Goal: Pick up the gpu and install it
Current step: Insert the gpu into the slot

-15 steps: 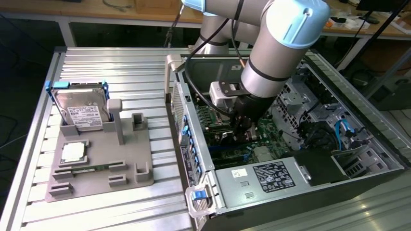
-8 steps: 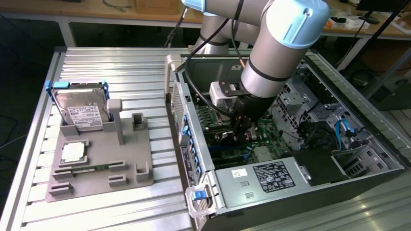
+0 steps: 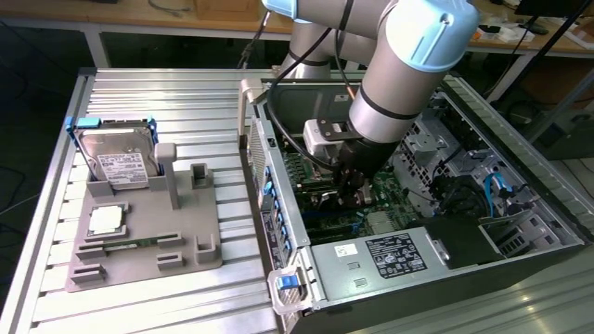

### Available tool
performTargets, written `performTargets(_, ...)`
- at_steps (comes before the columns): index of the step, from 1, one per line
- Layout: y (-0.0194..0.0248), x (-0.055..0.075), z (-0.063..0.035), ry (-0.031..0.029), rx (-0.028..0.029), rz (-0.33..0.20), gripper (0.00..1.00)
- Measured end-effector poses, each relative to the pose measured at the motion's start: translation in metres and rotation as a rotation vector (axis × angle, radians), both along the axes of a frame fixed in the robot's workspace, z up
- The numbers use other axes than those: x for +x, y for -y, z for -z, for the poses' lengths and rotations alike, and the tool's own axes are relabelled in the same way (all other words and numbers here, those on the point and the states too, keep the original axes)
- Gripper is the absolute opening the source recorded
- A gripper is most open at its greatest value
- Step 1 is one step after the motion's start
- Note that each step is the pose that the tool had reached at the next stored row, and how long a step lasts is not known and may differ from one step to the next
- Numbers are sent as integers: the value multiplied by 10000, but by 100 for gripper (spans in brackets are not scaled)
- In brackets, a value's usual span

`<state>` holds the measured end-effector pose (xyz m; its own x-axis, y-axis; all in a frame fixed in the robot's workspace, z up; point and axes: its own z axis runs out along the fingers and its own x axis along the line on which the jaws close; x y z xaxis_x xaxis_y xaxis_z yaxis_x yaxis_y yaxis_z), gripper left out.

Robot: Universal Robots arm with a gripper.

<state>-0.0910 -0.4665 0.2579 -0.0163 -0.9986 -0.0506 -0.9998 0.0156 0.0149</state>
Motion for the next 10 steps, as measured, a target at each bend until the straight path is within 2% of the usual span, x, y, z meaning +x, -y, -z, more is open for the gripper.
performTargets(10,1,0,21,-2,-3,-1,27)
